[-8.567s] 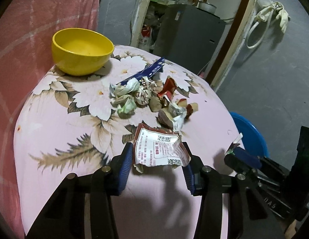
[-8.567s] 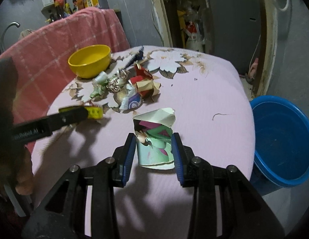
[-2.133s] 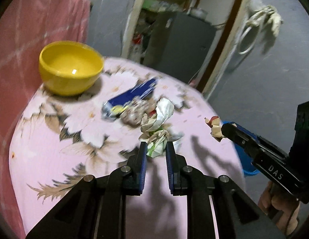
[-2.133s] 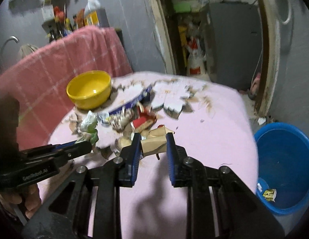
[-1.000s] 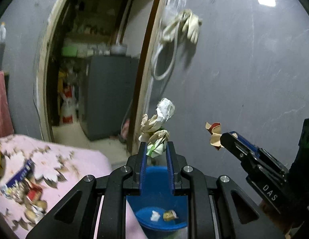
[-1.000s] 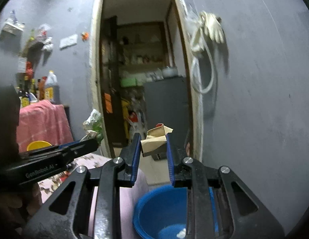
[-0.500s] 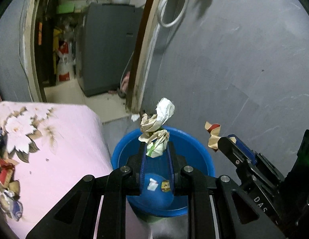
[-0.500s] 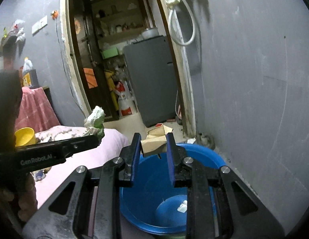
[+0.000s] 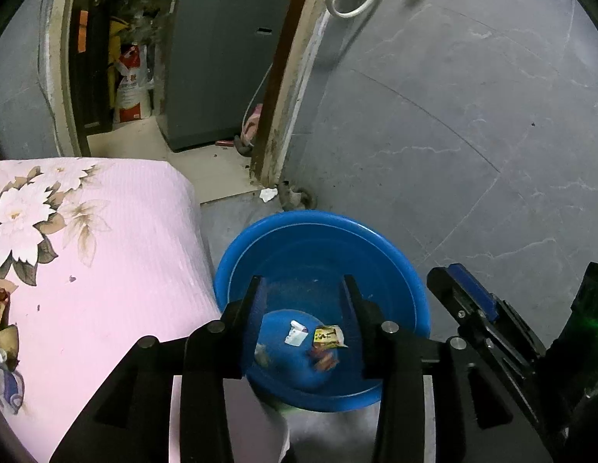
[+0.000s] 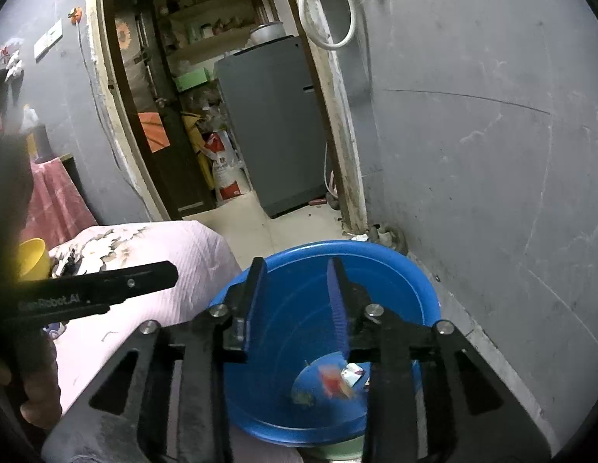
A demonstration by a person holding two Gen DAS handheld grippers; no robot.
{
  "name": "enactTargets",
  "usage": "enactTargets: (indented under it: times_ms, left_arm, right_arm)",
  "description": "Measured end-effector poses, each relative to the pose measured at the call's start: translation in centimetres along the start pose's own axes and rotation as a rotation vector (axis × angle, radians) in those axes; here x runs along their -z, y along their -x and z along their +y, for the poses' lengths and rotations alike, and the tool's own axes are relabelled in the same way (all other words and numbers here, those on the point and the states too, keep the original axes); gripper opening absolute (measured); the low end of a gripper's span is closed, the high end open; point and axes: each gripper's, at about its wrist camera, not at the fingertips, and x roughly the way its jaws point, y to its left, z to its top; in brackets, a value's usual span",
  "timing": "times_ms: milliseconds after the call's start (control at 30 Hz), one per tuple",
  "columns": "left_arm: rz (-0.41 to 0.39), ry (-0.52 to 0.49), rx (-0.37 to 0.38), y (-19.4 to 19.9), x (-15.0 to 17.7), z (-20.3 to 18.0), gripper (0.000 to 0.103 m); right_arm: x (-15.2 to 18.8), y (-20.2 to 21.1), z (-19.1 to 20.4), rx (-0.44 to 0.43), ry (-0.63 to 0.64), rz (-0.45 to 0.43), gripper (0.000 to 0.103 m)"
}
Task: Collect trash
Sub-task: 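Carry both items over the blue basin and open both tools to drop them, then move both open tools back over the trash pile on the table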
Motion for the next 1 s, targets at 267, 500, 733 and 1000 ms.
enactTargets:
  times_ms: [267,500,733,1000]
  left_arm:
    - [-0.103,0.036,-0.003,4.3,0.4,0.5,0.042]
    - [-0.241,0.075,-0.022,10.2,0.3,2.2,0.057]
    - [-0.372,0.105,-0.1,16.2,1.4,4.6,0.082]
    - [-0.5,0.154,-0.23,22.1,4.3,7.8,0.1]
  right_arm:
    - [-0.9,2.1,0.8,-0.006,0.008,-0.041,0.049]
    - [-2.3,5.1,3.4,-0.033,0.037,-0.101,0.064]
    - [-3.1,7.5,7.0,-0.072,0.066,-0.149,0.083]
    - [-2.9,9.4,12.2,-0.13,0.123,-0.195,0.103]
